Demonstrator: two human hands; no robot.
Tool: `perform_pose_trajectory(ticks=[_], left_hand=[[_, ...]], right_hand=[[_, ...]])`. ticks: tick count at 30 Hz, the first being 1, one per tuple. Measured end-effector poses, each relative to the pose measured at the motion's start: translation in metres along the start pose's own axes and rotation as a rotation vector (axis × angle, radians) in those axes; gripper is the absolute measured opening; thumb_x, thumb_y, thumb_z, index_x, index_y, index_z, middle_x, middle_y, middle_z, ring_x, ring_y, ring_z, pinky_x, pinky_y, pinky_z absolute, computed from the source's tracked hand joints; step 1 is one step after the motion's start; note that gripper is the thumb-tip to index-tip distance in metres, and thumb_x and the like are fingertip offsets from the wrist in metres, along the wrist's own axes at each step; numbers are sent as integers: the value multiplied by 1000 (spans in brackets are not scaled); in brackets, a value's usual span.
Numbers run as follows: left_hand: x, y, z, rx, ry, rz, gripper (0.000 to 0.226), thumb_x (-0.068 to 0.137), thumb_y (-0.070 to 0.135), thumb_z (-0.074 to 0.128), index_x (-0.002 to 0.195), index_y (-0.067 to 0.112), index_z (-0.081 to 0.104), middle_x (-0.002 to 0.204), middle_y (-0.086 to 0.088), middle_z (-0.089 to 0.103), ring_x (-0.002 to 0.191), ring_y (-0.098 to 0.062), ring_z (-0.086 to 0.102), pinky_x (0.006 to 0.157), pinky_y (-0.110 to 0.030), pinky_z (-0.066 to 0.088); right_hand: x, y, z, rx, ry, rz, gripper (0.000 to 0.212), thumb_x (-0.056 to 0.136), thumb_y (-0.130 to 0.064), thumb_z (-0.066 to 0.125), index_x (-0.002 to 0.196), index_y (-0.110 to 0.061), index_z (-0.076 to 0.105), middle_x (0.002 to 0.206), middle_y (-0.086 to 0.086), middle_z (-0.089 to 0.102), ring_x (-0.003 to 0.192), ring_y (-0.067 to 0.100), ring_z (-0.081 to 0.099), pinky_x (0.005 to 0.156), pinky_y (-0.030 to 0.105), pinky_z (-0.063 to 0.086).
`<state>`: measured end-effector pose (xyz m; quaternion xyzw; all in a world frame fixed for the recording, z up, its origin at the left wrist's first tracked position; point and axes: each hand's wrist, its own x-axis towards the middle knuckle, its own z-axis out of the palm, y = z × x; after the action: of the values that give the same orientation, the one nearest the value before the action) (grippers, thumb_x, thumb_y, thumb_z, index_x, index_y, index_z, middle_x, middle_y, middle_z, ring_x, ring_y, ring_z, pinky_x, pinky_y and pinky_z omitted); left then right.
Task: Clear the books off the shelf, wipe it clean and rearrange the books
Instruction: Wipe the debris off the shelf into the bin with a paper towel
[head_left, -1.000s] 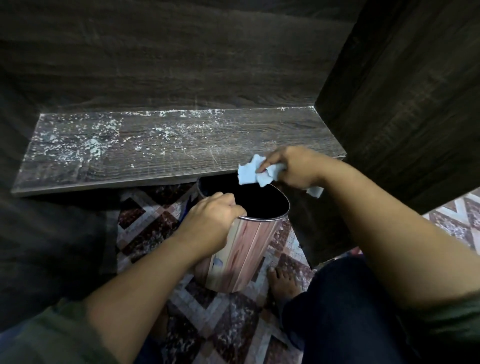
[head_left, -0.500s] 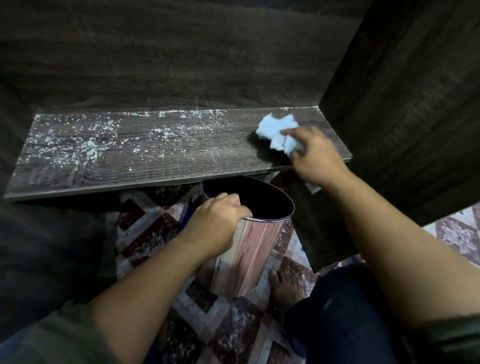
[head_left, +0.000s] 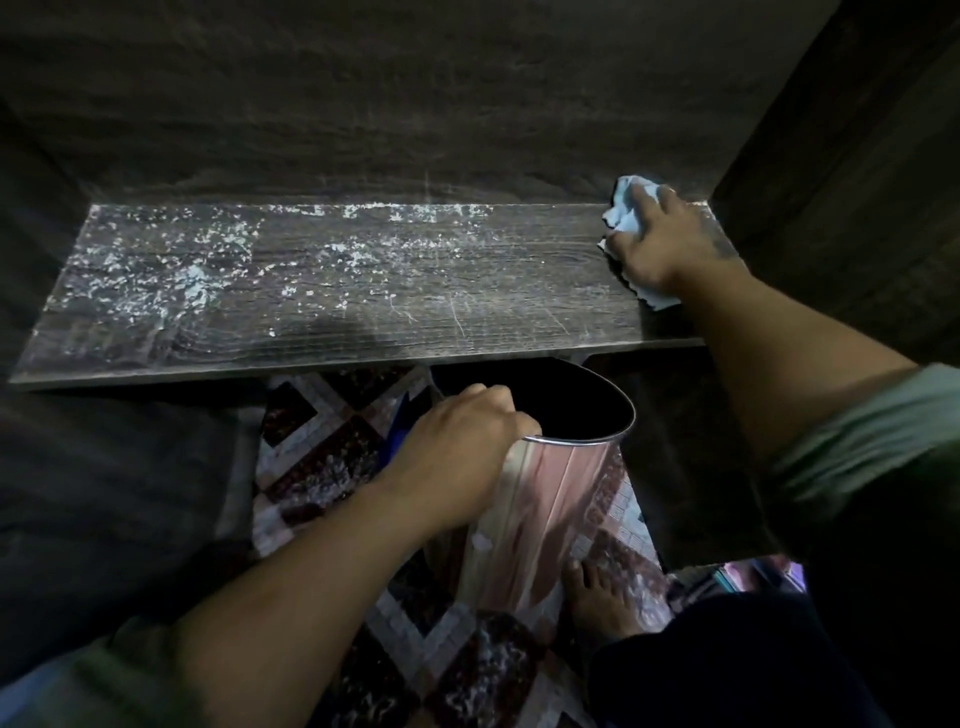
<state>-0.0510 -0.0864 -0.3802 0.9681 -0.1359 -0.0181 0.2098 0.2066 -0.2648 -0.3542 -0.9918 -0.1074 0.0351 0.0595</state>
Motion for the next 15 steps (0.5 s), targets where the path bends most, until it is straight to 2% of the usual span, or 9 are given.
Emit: perform_pose_trajectory(ticks=[5, 7, 10, 11, 13, 14, 15], left_hand=[[0, 0, 2, -10, -7, -7, 36, 89, 11, 54, 121, 29, 60, 101, 5, 49, 100, -16, 45, 76, -31, 45], [0, -1, 2, -28, 11, -5, 35, 87, 10, 56, 117, 27, 63, 99, 4, 50, 98, -18, 46, 76, -33, 47], [1, 1, 0, -34, 8, -10, 34, 86, 12, 56, 116, 27, 64, 98, 4, 50, 99, -19, 47, 79, -35, 47], [2, 1, -1, -35, 2, -9, 33, 87, 14, 56, 116, 27, 63, 99, 3, 50, 100, -19, 46, 79, -34, 47], [3, 3, -1, -36, -4, -2, 31, 87, 18, 56, 116, 27, 63, 99, 3, 50, 100, -19, 46, 79, -33, 46], [3, 4, -1, -38, -2, 0, 31, 87, 18, 56, 117, 26, 63, 99, 3, 50, 100, -19, 46, 79, -34, 46], [4, 4, -1, -41, 2, 0, 31, 88, 17, 56, 117, 25, 63, 99, 2, 51, 100, -20, 47, 80, -35, 47]], right_hand=[[-5, -2, -18, -47, -78, -78, 53, 92, -35, 51, 144, -35, 39, 148, 15, 38, 133, 37, 37, 111, 40, 31], [-17, -4, -24, 8, -113, -155, 45, 88, -30, 57, 132, -36, 54, 140, 8, 49, 126, 31, 46, 105, 35, 39], [-27, 3, -29, 242, -168, -125, 27, 84, -24, 66, 109, -34, 69, 118, -6, 63, 105, 15, 59, 89, 24, 46], [-25, 9, -29, 266, -100, -96, 28, 84, -26, 65, 111, -33, 68, 116, -5, 63, 105, 15, 58, 88, 25, 46], [-15, 19, -28, 164, 188, -31, 42, 88, -32, 57, 129, -27, 55, 133, 8, 52, 120, 29, 49, 99, 34, 41], [-8, 26, -26, 72, 272, 6, 52, 90, -37, 51, 139, -22, 44, 144, 17, 39, 130, 37, 38, 108, 41, 33], [-4, 33, -23, -26, 265, 49, 64, 91, -47, 44, 147, -19, 31, 152, 22, 24, 139, 42, 23, 115, 45, 21]])
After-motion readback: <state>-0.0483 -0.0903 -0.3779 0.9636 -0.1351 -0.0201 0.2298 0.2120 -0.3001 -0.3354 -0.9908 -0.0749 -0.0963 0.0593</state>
